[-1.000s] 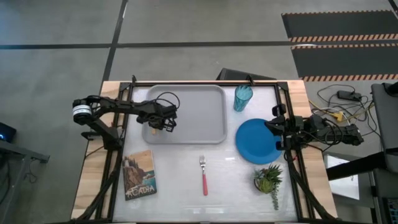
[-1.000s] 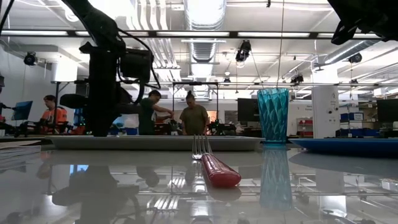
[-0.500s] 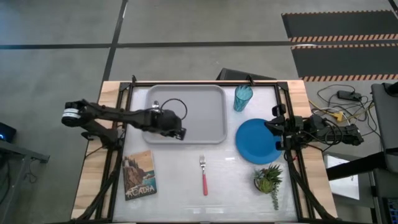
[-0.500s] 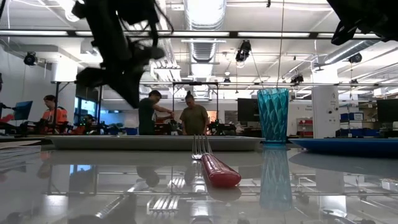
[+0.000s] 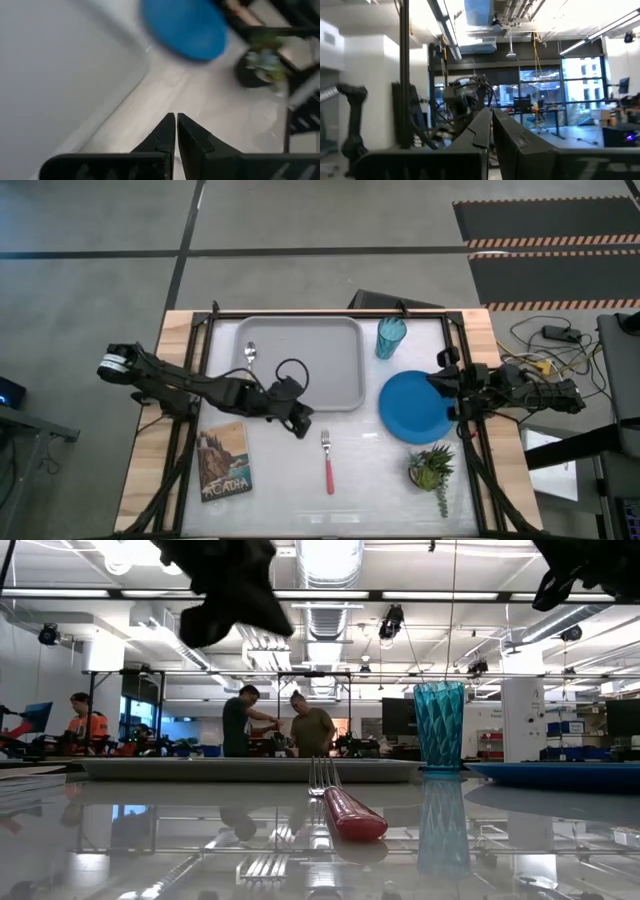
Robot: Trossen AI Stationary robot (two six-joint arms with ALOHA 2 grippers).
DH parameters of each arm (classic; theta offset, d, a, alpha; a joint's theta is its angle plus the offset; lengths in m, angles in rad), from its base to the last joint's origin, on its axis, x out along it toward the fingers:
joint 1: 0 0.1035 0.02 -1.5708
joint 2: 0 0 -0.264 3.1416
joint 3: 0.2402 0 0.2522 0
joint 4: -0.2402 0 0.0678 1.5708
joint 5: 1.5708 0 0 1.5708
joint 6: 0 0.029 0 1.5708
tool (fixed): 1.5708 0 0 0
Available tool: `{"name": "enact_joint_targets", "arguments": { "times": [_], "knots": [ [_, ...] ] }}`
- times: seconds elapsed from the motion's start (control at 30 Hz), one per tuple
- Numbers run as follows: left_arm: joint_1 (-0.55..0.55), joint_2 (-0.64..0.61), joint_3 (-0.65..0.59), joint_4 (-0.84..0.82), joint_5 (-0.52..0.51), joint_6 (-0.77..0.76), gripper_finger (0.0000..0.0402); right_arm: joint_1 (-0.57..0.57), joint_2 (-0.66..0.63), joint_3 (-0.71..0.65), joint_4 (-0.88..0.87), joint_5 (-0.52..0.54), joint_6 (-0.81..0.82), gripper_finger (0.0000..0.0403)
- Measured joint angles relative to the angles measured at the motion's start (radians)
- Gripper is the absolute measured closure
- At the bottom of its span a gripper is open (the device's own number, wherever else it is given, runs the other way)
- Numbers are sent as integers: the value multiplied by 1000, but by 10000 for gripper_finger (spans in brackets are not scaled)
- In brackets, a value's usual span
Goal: Pick and place plate/cup/fork/spoon on tray
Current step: Put the blue plate on the right of the gray serving tray
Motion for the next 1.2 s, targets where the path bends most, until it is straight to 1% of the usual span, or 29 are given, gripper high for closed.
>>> {"name": "enact_joint_targets", "arguments": {
  "times": [0.17, 0.33, 0.4, 0.5, 0.6, 0.73, 0.8, 0.87, 0.93, 1.07, 1.2],
  "knots": [
    [-27, -17, 0, 140, 0, 282, 401, 0, 53, 75, -81, -82, 97, 394],
    [-34, -50, 0, 265, 0, 517, 401, 2, 161, 124, -100, -87, 199, 394],
    [-34, -68, -4, 283, -1, 597, 402, 3, 218, 150, -101, -87, 224, 394],
    [-34, -106, -25, 295, -7, 708, 402, 14, 298, 202, -181, -86, 232, 394],
    [-34, -162, -59, 297, -37, 746, 401, 36, 380, 263, -280, -78, 237, 394],
    [-34, -250, -121, 299, -59, 751, 401, 74, 483, 339, -345, -72, 244, 394],
    [-34, -295, -157, 306, -61, 750, 401, 98, 528, 364, -366, -41, 246, 394],
    [-34, -327, -205, 361, -61, 750, 402, 123, 567, 385, -390, 11, 264, 394],
    [-34, -356, -261, 421, -61, 750, 402, 146, 607, 406, -432, 49, 303, 394],
    [-34, -401, -360, 529, -61, 753, 402, 191, 686, 464, -553, 78, 415, 394],
    [-33, -445, -423, 555, -64, 754, 402, 231, 769, 524, -670, 89, 527, 394]
  ]
}}
